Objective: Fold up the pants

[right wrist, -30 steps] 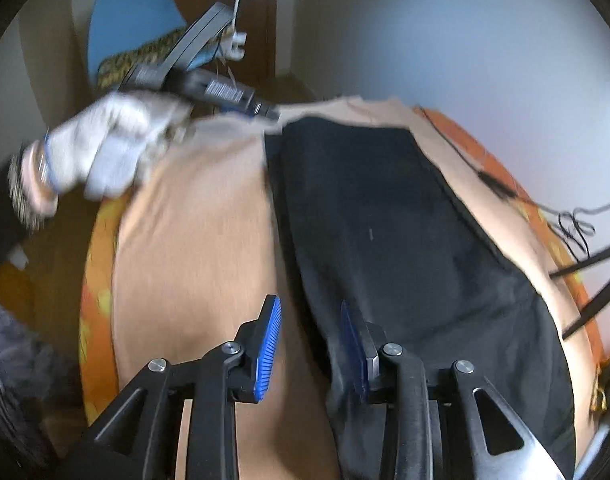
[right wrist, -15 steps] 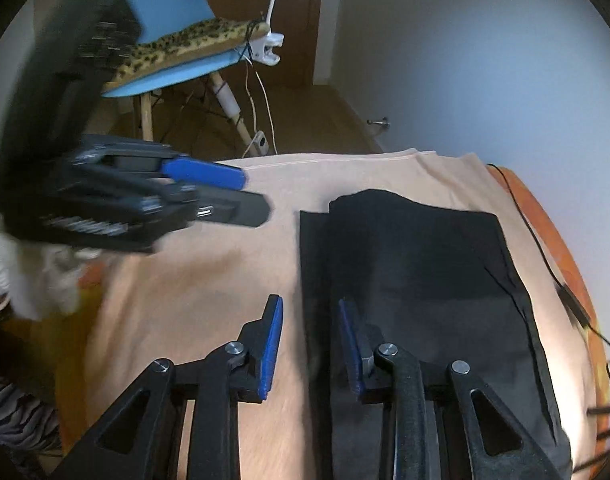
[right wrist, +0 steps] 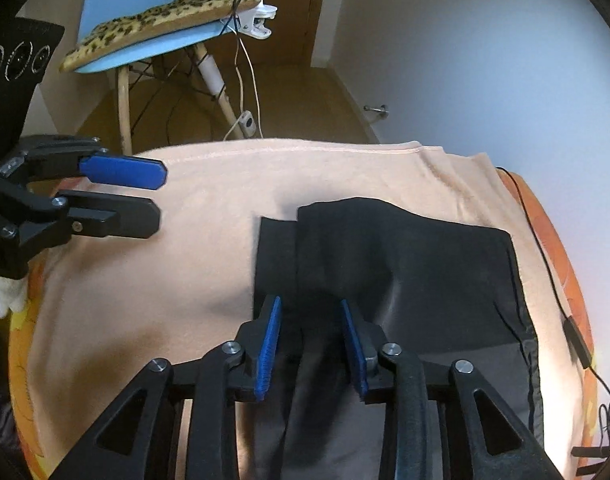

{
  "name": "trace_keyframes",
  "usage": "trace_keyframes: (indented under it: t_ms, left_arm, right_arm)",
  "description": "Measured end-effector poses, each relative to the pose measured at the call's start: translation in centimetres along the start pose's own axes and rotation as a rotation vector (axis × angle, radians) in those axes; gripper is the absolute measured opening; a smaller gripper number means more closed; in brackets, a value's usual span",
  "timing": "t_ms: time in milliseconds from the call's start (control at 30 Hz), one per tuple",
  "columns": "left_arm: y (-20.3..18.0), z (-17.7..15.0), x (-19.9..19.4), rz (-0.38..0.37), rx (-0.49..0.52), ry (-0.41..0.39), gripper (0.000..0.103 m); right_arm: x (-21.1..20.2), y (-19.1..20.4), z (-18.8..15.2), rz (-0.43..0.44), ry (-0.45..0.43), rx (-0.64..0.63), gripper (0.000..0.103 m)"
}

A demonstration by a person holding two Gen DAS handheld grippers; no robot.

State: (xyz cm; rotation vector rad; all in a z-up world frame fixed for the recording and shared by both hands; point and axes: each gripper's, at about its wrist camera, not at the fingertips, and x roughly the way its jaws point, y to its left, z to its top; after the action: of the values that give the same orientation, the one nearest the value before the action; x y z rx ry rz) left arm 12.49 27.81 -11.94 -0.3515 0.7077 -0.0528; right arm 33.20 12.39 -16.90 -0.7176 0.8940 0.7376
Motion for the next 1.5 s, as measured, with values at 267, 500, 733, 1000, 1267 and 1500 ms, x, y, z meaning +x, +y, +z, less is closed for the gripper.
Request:
trace_keyframes:
  t_ms: [267, 500, 733, 1000, 1267, 1500]
  left_arm:
    - [-0.2, -0.5, 0.8, 0.015, 0.041, 0.052, 0.043]
    - [-1.7, -0.3, 2.3, -0.008, 0.07, 0.077, 0.043]
    - [-1.9, 0.1, 2.8, -0.02, 0.063, 0.087, 0.043]
    - [-0.3, 0.9, 3.5, -0.057, -0.02, 0.11, 0.043]
    - [0.9, 2.3, 5.4, -0.126, -0.149, 0.134, 0.043]
    - [2.1, 2.9, 6.2, -0.192, -0.281, 0.123, 0.051]
  right_arm:
    - [-0.7, 0.7, -0.5, -0.064, 0.043, -0.055, 0.055]
    - [-1.1, -0.6, -1.1, -0.041, 0.056, -0.017, 0.05]
    - [-1.3, -1.4, -1.5, 0.044, 0.043, 0.03, 0.018]
    - [-1.6, -5.2, -2.7, 0.245, 0.025, 0.211, 0.001]
    - [-1.7, -3.2, -2.6, 0.28, 0.039, 0.142, 0.0]
    - [-1.5, -2.4, -2.2, 0.298, 0.06, 0.122, 0.024]
